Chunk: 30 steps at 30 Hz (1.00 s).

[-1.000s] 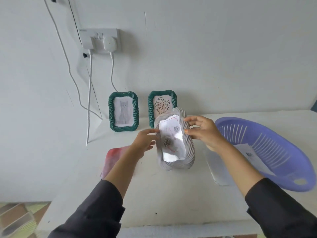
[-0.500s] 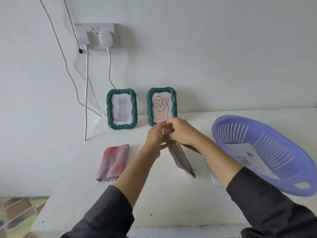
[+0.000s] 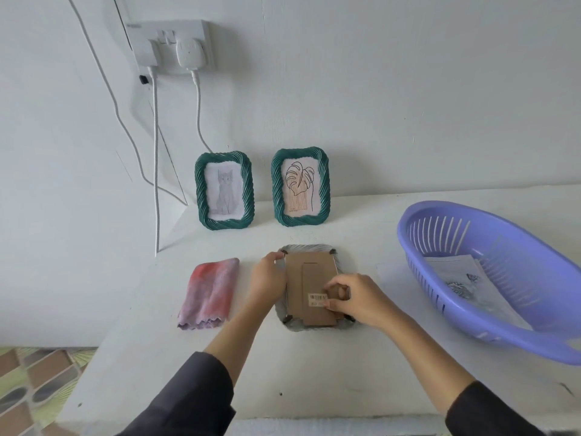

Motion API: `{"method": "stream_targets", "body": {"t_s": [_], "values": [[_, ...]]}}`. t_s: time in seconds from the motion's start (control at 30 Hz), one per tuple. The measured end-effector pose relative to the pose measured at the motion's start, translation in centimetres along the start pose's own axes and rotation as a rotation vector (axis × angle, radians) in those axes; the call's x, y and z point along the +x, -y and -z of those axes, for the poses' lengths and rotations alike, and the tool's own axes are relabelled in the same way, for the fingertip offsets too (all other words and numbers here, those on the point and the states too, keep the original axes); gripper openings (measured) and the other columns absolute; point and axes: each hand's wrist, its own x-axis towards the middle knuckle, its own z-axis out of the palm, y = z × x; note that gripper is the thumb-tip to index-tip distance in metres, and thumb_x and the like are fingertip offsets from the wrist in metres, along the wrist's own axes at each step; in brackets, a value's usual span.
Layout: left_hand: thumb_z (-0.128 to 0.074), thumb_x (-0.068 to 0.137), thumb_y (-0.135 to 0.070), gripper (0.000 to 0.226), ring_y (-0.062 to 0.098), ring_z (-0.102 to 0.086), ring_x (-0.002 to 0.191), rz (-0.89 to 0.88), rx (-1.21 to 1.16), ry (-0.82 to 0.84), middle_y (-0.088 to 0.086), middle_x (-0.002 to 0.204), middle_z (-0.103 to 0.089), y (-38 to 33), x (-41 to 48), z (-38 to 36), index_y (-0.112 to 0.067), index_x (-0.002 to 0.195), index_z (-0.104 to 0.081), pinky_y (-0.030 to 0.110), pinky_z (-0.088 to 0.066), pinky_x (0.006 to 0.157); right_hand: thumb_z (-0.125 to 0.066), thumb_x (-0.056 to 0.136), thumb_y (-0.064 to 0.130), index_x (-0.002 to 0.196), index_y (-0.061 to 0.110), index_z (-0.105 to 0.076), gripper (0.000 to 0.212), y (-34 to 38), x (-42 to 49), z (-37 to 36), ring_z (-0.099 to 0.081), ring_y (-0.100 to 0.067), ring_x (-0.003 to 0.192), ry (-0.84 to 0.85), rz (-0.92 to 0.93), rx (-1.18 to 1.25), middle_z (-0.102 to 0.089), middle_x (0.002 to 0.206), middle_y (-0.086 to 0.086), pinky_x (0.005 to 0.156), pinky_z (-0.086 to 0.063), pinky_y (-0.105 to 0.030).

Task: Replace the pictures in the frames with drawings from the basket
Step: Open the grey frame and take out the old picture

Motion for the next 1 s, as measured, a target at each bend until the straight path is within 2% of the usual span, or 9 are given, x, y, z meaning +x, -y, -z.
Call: {"method": "stream_targets", "body": {"t_s": [0.1, 0.2, 0.3, 0.4, 0.5, 0.57, 0.7, 0.83, 1.0], "values": [[-0.037, 0.097, -0.021, 0.033, 0.035, -0.062, 0.099, -0.043, 0.164, -0.026, 0.02, 0.108, -0.066, 0.0, 0.1, -0.3, -0.007, 0.123, -0.05, 0.037, -0.048, 0.078, -0.073, 0.077, 0.024, 0.102, 0.018, -0.068, 0.027, -0.6, 0.0, -0.4, -0.04, -0.005, 0.057, -0.038, 0.005, 0.026, -0.046, 0.068, 0.004, 0.056, -0.031, -0.021], [-0.036, 0.097, -0.02, 0.034, 0.034, -0.057, 0.109, -0.052, 0.338, -0.029, 0.017, 0.119, -0.061, -0.3, 0.5, -0.2, -0.007, 0.126, -0.046, 0.038, -0.047, 0.082, -0.073, 0.076, 0.024, 0.1, 0.018, -0.067, 0.026, -0.7, 0.1, -0.7, -0.039, -0.006, 0.056, -0.024, 0.005, 0.038, -0.045, 0.065, 0.005, 0.056, -0.031, -0.022], [-0.043, 0.094, -0.016, 0.039, 0.03, -0.049, 0.122, -0.06, 0.327, -0.025, 0.014, 0.131, -0.054, -0.4, 1.6, 0.3, -0.01, 0.133, -0.045, 0.037, -0.042, 0.094, -0.072, 0.077, 0.022, 0.096, 0.018, -0.068, 0.019, -0.5, 0.8, 0.1, -0.039, -0.005, 0.054, 0.02, -0.008, 0.079, -0.045, 0.061, 0.006, 0.051, -0.029, -0.016], [-0.05, 0.093, -0.013, 0.036, 0.028, -0.049, 0.122, -0.112, 0.282, -0.006, 0.014, 0.131, -0.054, -0.3, 3.0, 0.9, -0.011, 0.128, -0.054, 0.034, -0.038, 0.1, -0.065, 0.082, 0.02, 0.094, 0.02, -0.071, 0.013, -0.3, 2.9, 1.6, -0.046, -0.007, 0.061, -0.107, -0.037, 0.083, -0.049, 0.064, 0.005, 0.057, -0.034, -0.019], [-0.053, 0.092, -0.013, 0.029, 0.025, -0.056, 0.114, -0.147, 0.245, 0.059, 0.008, 0.125, -0.061, -0.3, 4.0, 1.4, -0.011, 0.119, -0.063, 0.023, -0.039, 0.088, -0.056, 0.086, 0.014, 0.097, 0.015, -0.071, 0.018, -0.6, 5.8, 2.3, -0.049, -0.015, 0.072, -0.252, -0.097, 0.016, -0.051, 0.067, 0.008, 0.057, -0.036, -0.022], [-0.054, 0.091, -0.012, 0.025, 0.023, -0.06, 0.106, -0.16, 0.23, 0.102, 0.007, 0.115, -0.067, -0.2, 4.4, 1.5, -0.01, 0.111, -0.068, 0.019, -0.037, 0.079, -0.054, 0.088, 0.014, 0.101, 0.014, -0.07, 0.02, -1.1, 7.2, 2.1, -0.048, -0.013, 0.077, -0.249, -0.103, -0.06, -0.054, 0.076, 0.009, 0.059, -0.034, -0.024], [-0.06, 0.088, -0.014, 0.019, 0.01, -0.052, 0.084, -0.19, 0.21, 0.14, 0.006, 0.103, -0.071, 0.4, 5.2, 1.6, -0.01, 0.102, -0.072, 0.019, -0.036, 0.075, -0.058, 0.087, 0.019, 0.097, 0.017, -0.072, 0.017, -2.2, 8.3, 1.5, -0.048, -0.013, 0.075, -0.204, -0.06, -0.119, -0.043, 0.068, 0.018, 0.067, -0.035, -0.025], [-0.066, 0.085, -0.017, 0.015, 0.011, -0.052, 0.078, -0.189, 0.168, 0.14, 0.001, 0.087, -0.067, 0.9, 5.9, 1.4, -0.009, 0.095, -0.073, 0.019, -0.036, 0.063, -0.063, 0.083, 0.018, 0.085, 0.018, -0.073, 0.011, -2.6, 9.0, 1.5, -0.059, -0.018, 0.081, -0.204, -0.05, -0.111, -0.064, 0.083, 0.002, 0.072, -0.04, -0.026], [-0.068, 0.082, -0.016, 0.012, 0.011, -0.052, 0.08, -0.194, 0.183, 0.14, 0.007, 0.087, -0.068, 0.7, 6.6, 1.2, -0.008, 0.09, -0.073, 0.02, -0.037, 0.07, -0.064, 0.081, 0.021, 0.08, 0.016, -0.072, 0.009, -2.6, 9.8, 2.1, -0.053, -0.015, 0.07, -0.166, -0.028, -0.19, -0.056, 0.065, 0.007, 0.067, -0.034, -0.024]]}}
